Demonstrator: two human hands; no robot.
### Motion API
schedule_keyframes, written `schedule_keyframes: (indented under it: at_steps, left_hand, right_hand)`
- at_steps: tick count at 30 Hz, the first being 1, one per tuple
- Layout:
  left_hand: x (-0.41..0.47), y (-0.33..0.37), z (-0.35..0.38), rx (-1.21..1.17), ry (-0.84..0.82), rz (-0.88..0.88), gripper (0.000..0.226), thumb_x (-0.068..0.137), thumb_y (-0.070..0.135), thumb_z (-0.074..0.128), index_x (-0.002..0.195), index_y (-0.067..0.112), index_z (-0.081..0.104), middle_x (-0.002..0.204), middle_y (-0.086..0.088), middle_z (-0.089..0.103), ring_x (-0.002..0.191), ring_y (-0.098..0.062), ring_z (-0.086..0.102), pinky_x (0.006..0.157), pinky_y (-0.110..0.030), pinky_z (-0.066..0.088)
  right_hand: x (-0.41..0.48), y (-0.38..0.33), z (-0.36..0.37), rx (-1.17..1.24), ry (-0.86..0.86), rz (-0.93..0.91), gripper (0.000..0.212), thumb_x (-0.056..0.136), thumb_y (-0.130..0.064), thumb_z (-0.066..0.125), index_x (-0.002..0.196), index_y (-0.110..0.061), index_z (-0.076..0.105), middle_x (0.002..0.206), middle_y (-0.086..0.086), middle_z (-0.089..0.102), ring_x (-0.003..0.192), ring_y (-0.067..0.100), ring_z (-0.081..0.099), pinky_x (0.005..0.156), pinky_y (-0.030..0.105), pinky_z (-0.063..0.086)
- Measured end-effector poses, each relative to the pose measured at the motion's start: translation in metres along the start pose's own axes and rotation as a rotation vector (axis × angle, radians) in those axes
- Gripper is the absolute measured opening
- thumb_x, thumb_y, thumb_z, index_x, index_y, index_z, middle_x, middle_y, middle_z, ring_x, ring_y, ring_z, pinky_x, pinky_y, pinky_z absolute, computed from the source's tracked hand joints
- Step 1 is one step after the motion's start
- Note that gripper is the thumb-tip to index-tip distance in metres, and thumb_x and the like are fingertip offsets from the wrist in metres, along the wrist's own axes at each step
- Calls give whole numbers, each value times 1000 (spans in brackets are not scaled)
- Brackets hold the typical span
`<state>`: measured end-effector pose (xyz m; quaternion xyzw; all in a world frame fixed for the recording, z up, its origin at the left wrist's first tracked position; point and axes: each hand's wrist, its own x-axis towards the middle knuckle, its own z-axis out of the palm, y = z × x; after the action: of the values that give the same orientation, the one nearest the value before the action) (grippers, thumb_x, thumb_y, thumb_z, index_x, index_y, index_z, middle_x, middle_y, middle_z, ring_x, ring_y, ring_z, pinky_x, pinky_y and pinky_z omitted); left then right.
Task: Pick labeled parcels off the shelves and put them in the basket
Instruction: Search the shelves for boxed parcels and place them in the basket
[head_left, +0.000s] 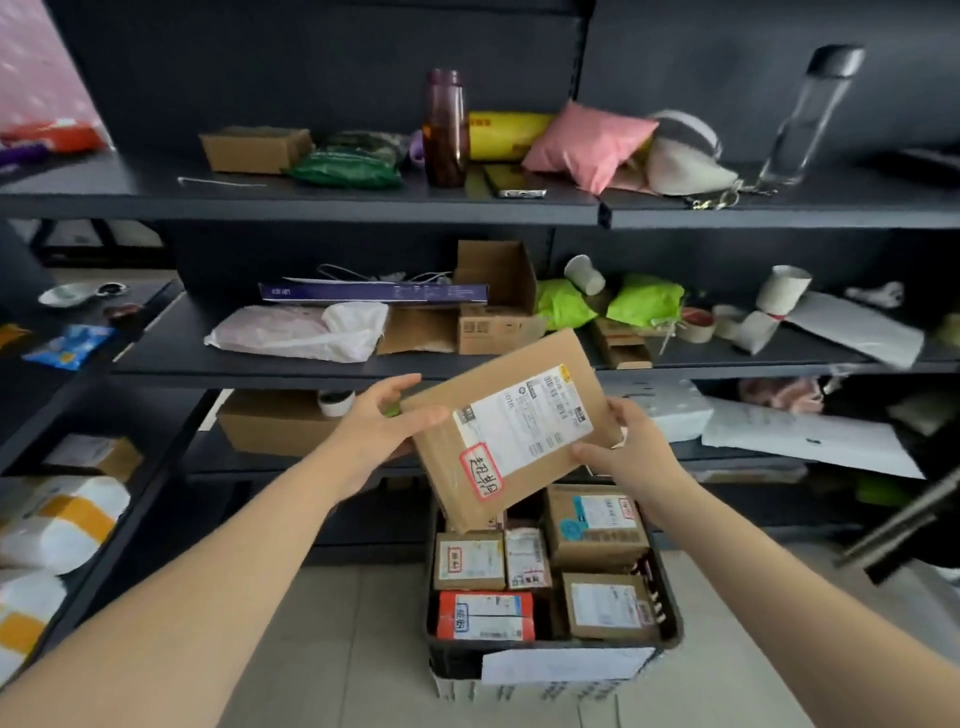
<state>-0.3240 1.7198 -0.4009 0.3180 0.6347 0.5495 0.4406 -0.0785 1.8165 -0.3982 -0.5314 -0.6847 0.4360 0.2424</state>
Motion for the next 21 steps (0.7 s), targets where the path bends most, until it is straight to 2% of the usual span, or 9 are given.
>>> schedule_keyframes:
  at_steps: [4, 7, 9, 12, 16, 18, 21]
  left_hand:
    - [12, 1, 34, -103, 44, -60, 70, 74, 18, 77, 134, 23, 42, 125, -4, 55, 106, -22, 60, 91, -41, 51]
    - [29, 6, 50, -102, 58, -52, 66, 73, 18, 78, 128, 23, 43, 122, -5, 57, 105, -21, 60, 96, -44, 48]
    - [43, 9, 61, -67, 44, -41, 63, 73, 19, 78, 127, 22, 46, 120, -5, 57, 104, -20, 59, 92, -41, 50]
    - [67, 3, 74, 12, -2, -38, 58, 74, 23, 78, 126, 19, 52, 118, -5, 60, 104, -19, 60, 85, -35, 51]
    - [102, -26, 90, 28, -46, -106, 41, 75, 22, 77, 112, 17, 60, 114, -7, 64, 103, -21, 62, 94, -41, 50]
    - [117, -47, 96, 20, -61, -154, 31, 77, 19, 75, 105, 17, 62, 111, -8, 66, 101, -22, 64, 92, -40, 51]
    - [141, -83, 98, 35, -83, -236, 37, 78, 20, 75, 112, 14, 61, 111, -10, 67, 101, -24, 64, 87, -39, 54]
  right_hand:
    - [6, 17, -23, 53, 16, 38, 73, 81, -14, 72, 143, -19, 32, 139, 1, 43, 122, 23, 47, 101, 45, 43]
    - [14, 27, -33, 108, 20, 45, 71, 82, -14, 71, 141, -20, 34, 138, 0, 44, 120, 22, 49, 100, 44, 44]
    - [19, 36, -37, 131, 33, 57, 70, 82, -14, 71, 141, -20, 33, 138, 0, 45, 121, 22, 49, 100, 43, 44]
    - [30, 54, -40, 133, 50, 106, 70, 83, -16, 70, 141, -20, 32, 138, 1, 46, 120, 23, 50, 100, 47, 45]
    - [54, 81, -35, 141, 67, 203, 69, 83, -15, 70, 141, -20, 32, 136, 2, 48, 118, 23, 54, 96, 50, 49]
    - [67, 95, -29, 128, 66, 253, 68, 82, -14, 70, 140, -19, 34, 135, 2, 49, 118, 23, 53, 96, 50, 48]
    - [88, 120, -16, 100, 48, 327, 67, 82, -11, 70, 139, -18, 36, 134, 2, 50, 118, 23, 53, 98, 50, 47]
